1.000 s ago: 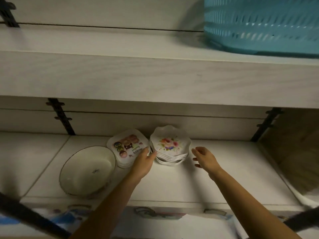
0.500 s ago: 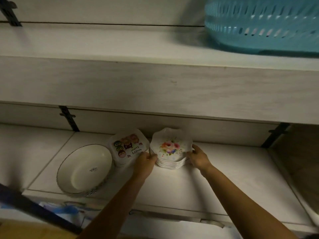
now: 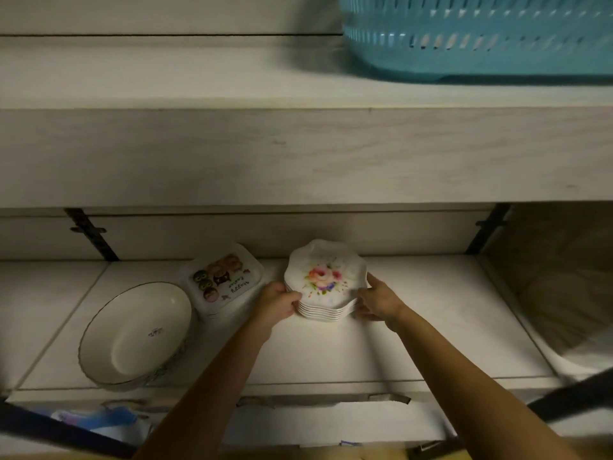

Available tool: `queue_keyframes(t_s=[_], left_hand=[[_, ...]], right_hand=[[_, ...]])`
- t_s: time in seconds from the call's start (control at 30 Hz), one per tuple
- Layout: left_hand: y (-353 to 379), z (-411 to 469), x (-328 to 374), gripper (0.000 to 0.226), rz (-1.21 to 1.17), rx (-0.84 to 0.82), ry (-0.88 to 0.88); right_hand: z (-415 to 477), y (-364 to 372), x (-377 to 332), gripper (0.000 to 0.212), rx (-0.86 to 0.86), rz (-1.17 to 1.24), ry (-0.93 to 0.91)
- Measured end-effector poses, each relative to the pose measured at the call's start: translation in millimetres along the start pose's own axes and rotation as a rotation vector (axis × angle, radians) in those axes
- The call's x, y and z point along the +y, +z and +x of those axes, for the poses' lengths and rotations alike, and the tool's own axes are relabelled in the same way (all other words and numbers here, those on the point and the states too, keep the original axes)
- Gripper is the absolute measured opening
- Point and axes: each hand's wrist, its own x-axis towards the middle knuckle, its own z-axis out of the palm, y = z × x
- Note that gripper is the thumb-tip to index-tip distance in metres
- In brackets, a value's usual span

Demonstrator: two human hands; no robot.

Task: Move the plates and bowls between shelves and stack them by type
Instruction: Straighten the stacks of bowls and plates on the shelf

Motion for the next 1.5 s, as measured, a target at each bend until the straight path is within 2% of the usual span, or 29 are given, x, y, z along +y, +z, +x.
queue_keyframes(t_s=[0.07,0.27,0.4,0.67,0.83,0.97,1.03,1.1,1.17,1.23,1.33,1.5], left_hand=[[10,-5,-2,0.015,-0.015,-0.03,-0.007],[49,-26,-13,0.049,0.013,-0.137,0.006],[75,-47,-18,0.041,0.036,-0.168,0.013],[95,-78,-33,0.023,0.003,-0.077,0.005],[97,-89,-39,0.036,0.034,-0.049,0.001],[98,-93,-41,0.037,0.051,-0.037,0.017],[97,-94,-41,0.033,0.117,-0.013,0.09],[94,-96,-39,0.028,0.238,0.069,0.185],[85,-96,-36,0.029,0.326,0.166,0.261],[71,-97,-30,0.029,0.382,0.231,0.326],[41,-92,-22,0.023,0.446,0.313,0.399],[-20,-78,-5,0.022,0.54,0.429,0.469]], right_hand=[[-4,-12,11,0.048,0.015,0.005,0.006],[-23,-53,40,0.044,0.025,0.028,0.038],[-31,-78,58,0.046,0.019,0.016,0.035],[-42,-92,77,0.051,0.016,-0.009,0.01],[-49,-92,82,0.051,0.007,-0.005,0.001],[-54,-93,82,0.05,0.001,-0.061,-0.012],[-56,-96,81,0.051,0.015,-0.187,-0.056],[-58,-98,77,0.054,0.099,-0.312,-0.137],[-61,-96,70,0.055,0.216,-0.358,-0.231],[-62,-93,58,0.046,0.277,-0.385,-0.342],[-63,-83,32,0.033,0.272,-0.411,-0.469],[-60,-37,-15,0.027,0.207,-0.405,-0.602]])
